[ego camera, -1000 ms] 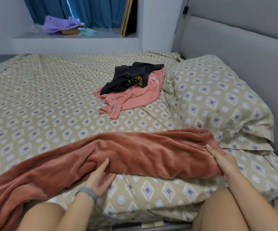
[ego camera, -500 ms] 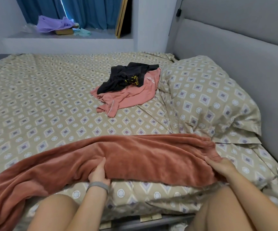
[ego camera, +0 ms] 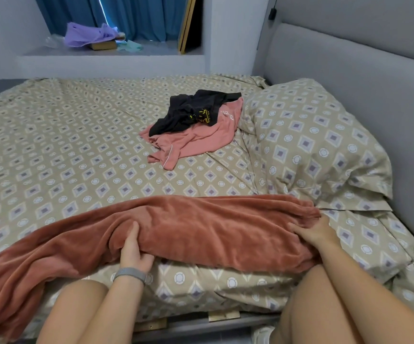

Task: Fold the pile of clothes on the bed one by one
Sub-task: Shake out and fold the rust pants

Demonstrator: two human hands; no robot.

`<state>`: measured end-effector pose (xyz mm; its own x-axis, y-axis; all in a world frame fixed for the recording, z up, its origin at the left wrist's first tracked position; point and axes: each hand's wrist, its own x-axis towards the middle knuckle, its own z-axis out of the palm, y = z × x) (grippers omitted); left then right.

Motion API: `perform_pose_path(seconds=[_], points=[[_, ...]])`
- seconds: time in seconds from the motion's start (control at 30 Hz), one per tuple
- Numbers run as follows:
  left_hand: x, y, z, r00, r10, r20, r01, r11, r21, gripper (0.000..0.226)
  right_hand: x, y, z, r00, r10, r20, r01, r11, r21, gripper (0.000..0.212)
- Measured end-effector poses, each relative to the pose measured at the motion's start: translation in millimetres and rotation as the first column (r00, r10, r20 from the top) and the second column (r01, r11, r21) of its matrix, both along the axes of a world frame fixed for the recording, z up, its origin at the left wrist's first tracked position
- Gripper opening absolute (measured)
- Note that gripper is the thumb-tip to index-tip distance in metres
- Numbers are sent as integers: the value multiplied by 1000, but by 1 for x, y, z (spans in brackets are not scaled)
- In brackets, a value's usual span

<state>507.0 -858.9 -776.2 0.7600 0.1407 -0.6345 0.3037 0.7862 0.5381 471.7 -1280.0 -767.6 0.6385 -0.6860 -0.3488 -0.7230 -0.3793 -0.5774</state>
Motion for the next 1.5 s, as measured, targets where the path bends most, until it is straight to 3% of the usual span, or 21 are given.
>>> perform_pose_path(seconds=[0.17,0.23,0.3,0.37,0.43,0.53,0.63,0.7,0.8,0.9,0.97,1.03,1.1,1.2,1.27,1.33,1.43,1.5], points=[[0,-10,-2,1000,-11,-16,14,977,211,52,0,-22,2,993,-22,115,20,1000,23,55],[-4,-13,-5,999,-39,-27,45,968,247,55,-1,-32,1,977,-73,200,74,997,5,45],[-7,-15,-7,998,-59,-13,61,966,252,68,-1,-42,0,970,-134,201,141,990,-22,47],[-9,-9,-7,996,-84,41,78,989,129,76,-1,-49,-2,973,-162,166,174,983,-60,52],[-9,-1,-1,996,-38,85,37,999,17,69,1,-51,-5,980,-165,111,176,979,-103,59],[-2,12,-5,999,5,33,-7,996,83,71,4,-34,7,993,-118,-8,110,946,-305,83],[-2,10,-7,999,23,-37,-14,977,211,71,11,-10,21,988,131,78,-88,907,-412,106],[-3,6,-11,997,33,-64,-13,957,288,59,13,14,25,882,464,81,-399,827,-395,103],[-5,2,-13,998,18,-63,5,938,346,44,13,70,23,585,806,93,-736,575,-356,74],[-9,0,-11,998,-32,-59,53,913,405,37,14,131,8,402,910,98,-860,413,-302,80],[-17,5,-1,993,-82,-80,111,865,490,57,14,166,-5,318,948,-11,-911,302,-280,87],[-25,16,10,994,-83,-69,108,764,636,74,15,187,-14,305,943,-132,-925,260,-279,89],[-31,32,15,996,-92,14,56,708,704,70,18,194,-17,349,920,-176,-914,293,-279,92],[-36,62,19,998,-26,65,-19,792,611,65,21,199,-14,381,906,-185,-907,327,-266,100],[-37,92,14,986,154,67,-167,904,394,91,21,210,-8,409,890,-201,-895,350,-275,101],[-29,133,-22,963,266,46,-269,935,233,117,24,230,1,436,880,-187,-868,357,-345,88],[-31,151,-12,955,289,64,-295,948,117,102,33,278,15,339,938,-75,-873,283,-398,65],[-38,145,22,938,335,87,-346,904,250,73,42,316,23,253,967,-19,-905,229,-358,60]])
